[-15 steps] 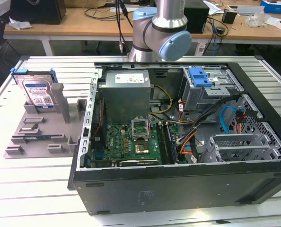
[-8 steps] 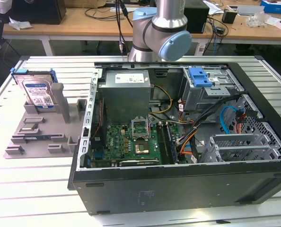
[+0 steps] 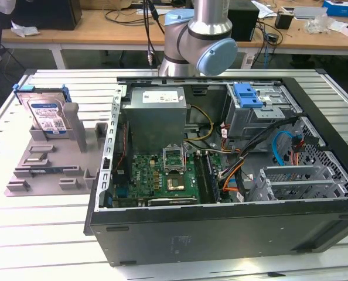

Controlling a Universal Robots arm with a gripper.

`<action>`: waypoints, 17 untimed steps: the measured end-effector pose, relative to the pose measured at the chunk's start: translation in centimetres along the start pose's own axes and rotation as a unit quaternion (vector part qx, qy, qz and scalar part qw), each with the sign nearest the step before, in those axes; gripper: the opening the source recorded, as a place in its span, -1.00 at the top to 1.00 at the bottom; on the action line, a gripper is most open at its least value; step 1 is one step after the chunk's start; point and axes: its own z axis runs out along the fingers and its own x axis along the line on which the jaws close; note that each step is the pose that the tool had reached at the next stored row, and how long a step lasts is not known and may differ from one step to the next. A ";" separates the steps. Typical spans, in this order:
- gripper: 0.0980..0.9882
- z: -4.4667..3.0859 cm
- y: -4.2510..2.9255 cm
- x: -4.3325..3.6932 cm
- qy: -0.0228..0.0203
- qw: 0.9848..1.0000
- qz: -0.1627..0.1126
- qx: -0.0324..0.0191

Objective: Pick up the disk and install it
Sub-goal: 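Pick up the disk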

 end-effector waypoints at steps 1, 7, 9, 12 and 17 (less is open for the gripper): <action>0.98 0.00 0.00 0.00 0.000 1.000 -0.007 0.000; 0.98 0.00 0.00 0.00 0.000 0.998 -0.063 -0.001; 0.98 0.00 0.00 0.00 0.001 0.997 -0.076 -0.002; 0.98 0.00 0.00 0.00 0.001 0.995 -0.098 -0.002; 0.98 0.00 -0.01 0.00 0.001 0.989 -0.147 -0.003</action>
